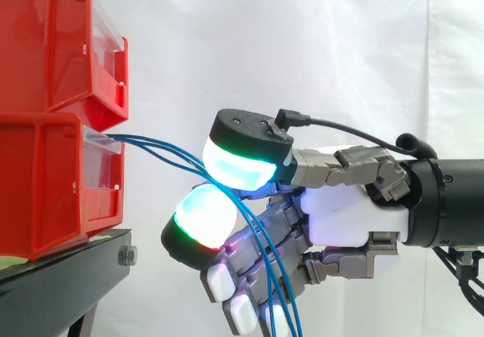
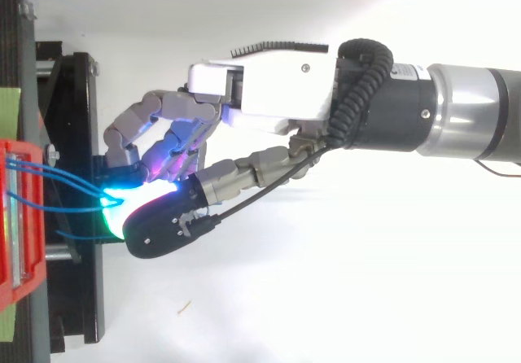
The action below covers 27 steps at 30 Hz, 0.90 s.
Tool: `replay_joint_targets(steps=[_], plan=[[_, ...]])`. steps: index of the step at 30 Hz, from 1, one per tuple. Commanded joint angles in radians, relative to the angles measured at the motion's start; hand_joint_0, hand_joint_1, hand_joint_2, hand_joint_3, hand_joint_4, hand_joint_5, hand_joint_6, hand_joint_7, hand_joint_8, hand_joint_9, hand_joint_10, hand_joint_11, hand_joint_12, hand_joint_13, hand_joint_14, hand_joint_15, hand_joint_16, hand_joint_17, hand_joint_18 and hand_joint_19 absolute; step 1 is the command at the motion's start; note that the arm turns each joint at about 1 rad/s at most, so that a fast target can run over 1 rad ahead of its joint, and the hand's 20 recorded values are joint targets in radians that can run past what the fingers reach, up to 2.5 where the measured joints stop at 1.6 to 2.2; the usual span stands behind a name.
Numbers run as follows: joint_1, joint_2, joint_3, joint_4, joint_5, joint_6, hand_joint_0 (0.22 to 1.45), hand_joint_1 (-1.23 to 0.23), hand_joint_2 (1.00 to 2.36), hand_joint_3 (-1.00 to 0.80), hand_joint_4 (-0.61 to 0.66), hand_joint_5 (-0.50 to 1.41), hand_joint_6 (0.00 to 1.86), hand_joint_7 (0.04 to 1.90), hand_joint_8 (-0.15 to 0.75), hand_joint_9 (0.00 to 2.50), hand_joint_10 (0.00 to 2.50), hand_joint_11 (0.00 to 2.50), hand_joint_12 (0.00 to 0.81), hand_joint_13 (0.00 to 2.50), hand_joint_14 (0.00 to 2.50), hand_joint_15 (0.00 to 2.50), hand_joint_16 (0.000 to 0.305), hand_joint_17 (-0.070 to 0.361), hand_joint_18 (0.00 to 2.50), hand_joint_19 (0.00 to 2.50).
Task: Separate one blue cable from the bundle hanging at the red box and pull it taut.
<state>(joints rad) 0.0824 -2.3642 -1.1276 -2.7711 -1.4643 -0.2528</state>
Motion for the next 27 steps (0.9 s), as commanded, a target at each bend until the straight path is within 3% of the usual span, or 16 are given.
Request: replay_joint_targets(steps=[1,6,10,13,19,23,27], plan=[[0.0,0.0,0.0,0.002,0.002,0.0,0.62,-0.66,1.02,-0.23,0.15,-0.2,0.88,1.0,0.342,0.89,0.02,0.78,0.399,1.01,0.02,0.56,0.053,0.119,1.06,0.56],[-0.001,-0.001,0.0,-0.001,0.001,-0.002,0.65,-0.78,1.02,-0.24,0.1,-0.21,0.89,1.02,0.339,0.88,0.02,0.8,0.396,1.0,0.02,0.57,0.052,0.116,1.05,0.54],[0.0,-0.001,0.0,-0.001,0.002,-0.002,0.75,-0.88,1.01,-0.42,0.1,-0.21,0.93,1.1,0.336,0.92,0.02,0.89,0.39,1.02,0.02,0.56,0.05,0.114,1.06,0.5],[0.0,0.0,0.0,-0.001,0.002,-0.002,0.75,-0.87,1.0,-0.5,0.12,-0.2,0.94,1.11,0.342,0.97,0.02,0.94,0.385,1.04,0.02,0.57,0.05,0.112,1.08,0.49],[0.0,-0.001,0.0,-0.001,0.002,-0.006,0.53,-0.65,1.0,-0.5,0.16,-0.17,0.92,1.06,0.355,1.01,0.02,0.94,0.393,1.05,0.02,0.59,0.052,0.117,1.09,0.53],[0.0,0.0,0.0,0.001,0.002,-0.008,0.52,-0.5,1.0,-0.5,0.17,-0.16,0.89,1.12,0.361,1.01,0.02,0.9,0.394,1.05,0.02,0.59,0.053,0.119,1.1,0.55],[0.0,0.0,0.0,-0.001,0.002,-0.008,0.59,-0.44,1.0,-0.5,0.16,-0.17,0.89,1.15,0.346,1.03,0.02,0.93,0.384,1.06,0.02,0.6,0.05,0.112,1.08,0.59]])
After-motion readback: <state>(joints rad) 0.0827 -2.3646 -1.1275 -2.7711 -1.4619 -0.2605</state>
